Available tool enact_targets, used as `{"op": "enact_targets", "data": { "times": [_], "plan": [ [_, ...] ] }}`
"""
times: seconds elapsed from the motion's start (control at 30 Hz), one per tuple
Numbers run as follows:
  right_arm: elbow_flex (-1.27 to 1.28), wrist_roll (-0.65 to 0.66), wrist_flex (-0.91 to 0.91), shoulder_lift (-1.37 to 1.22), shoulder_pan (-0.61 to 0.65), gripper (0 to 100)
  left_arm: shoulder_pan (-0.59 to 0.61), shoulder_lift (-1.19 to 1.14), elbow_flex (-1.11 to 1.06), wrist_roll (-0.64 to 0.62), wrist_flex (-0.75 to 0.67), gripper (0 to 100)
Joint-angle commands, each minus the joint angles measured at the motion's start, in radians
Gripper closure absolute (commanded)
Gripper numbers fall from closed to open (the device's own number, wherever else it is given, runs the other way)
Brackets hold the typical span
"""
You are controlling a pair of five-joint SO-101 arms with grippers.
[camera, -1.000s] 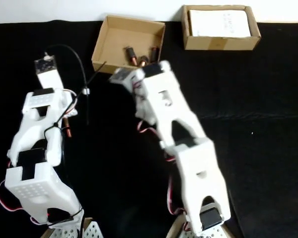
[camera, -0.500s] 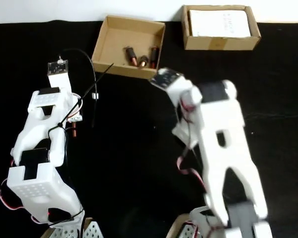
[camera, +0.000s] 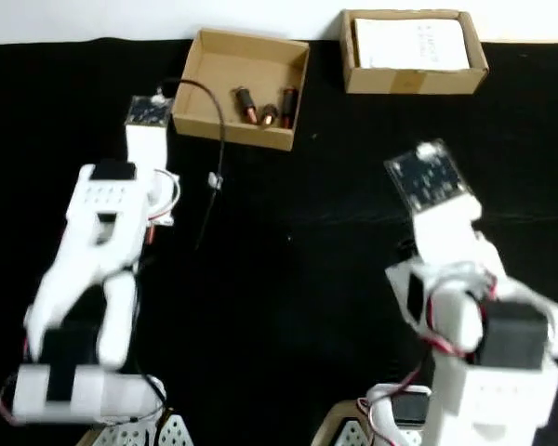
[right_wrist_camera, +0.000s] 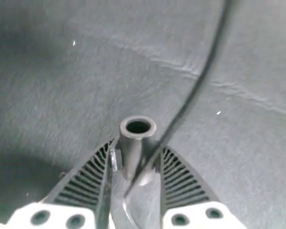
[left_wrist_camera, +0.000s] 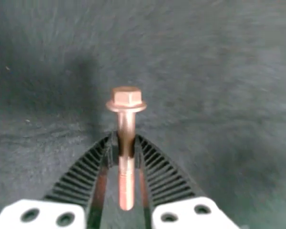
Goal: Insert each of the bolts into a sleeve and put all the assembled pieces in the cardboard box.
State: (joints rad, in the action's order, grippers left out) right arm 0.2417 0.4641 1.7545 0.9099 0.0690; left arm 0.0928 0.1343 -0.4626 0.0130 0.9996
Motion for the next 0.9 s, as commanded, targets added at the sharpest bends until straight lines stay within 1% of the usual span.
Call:
{"op": "enact_targets", "data": {
  "times": [0.0, 0.13, 0.2, 0.27, 0.3, 0.37, 0.47, 0.53, 0.6, 0.67, 0.8, 0.87],
  "plan": [
    [0.004, -0.008, -0.007, 0.058, -0.012, 99.0, -0.082, 0.397, -0.102, 0.087, 0.015, 99],
    [0.050, -0.021, -0.010, 0.058, -0.015, 99.0, -0.143, 0.794, -0.219, 0.112, 0.020, 99],
    [0.133, -0.075, -0.059, 0.056, -0.010, 99.0, -0.153, 0.947, -0.231, 0.112, 0.003, 99],
    [0.242, -0.138, -0.147, 0.061, -0.008, 99.0, -0.153, 1.036, -0.232, 0.109, -0.046, 99],
    [0.294, -0.173, -0.194, 0.062, -0.005, 99.0, -0.151, 1.059, -0.229, 0.109, -0.066, 99],
    [0.397, -0.252, -0.306, 0.062, 0.041, 99.0, -0.153, 1.072, -0.225, 0.109, -0.091, 99],
    [0.513, -0.379, -0.478, 0.064, 0.156, 99.1, -0.160, 1.072, -0.225, 0.104, -0.103, 99],
    [0.578, -0.440, -0.621, 0.064, 0.249, 99.1, -0.188, 1.076, -0.217, 0.063, -0.103, 99],
    [0.633, -0.466, -0.776, 0.064, 0.340, 99.1, -0.219, 1.073, -0.173, 0.006, -0.092, 99],
    [0.680, -0.470, -0.943, 0.058, 0.403, 99.1, -0.243, 1.072, -0.114, -0.057, -0.089, 99],
    [0.786, -0.471, -1.270, 0.064, 0.443, 99.1, -0.265, 1.070, 0.010, -0.175, -0.089, 99],
    [0.809, -0.483, -1.399, 0.065, 0.444, 99.1, -0.294, 1.069, 0.053, -0.192, -0.089, 99]
  ]
}}
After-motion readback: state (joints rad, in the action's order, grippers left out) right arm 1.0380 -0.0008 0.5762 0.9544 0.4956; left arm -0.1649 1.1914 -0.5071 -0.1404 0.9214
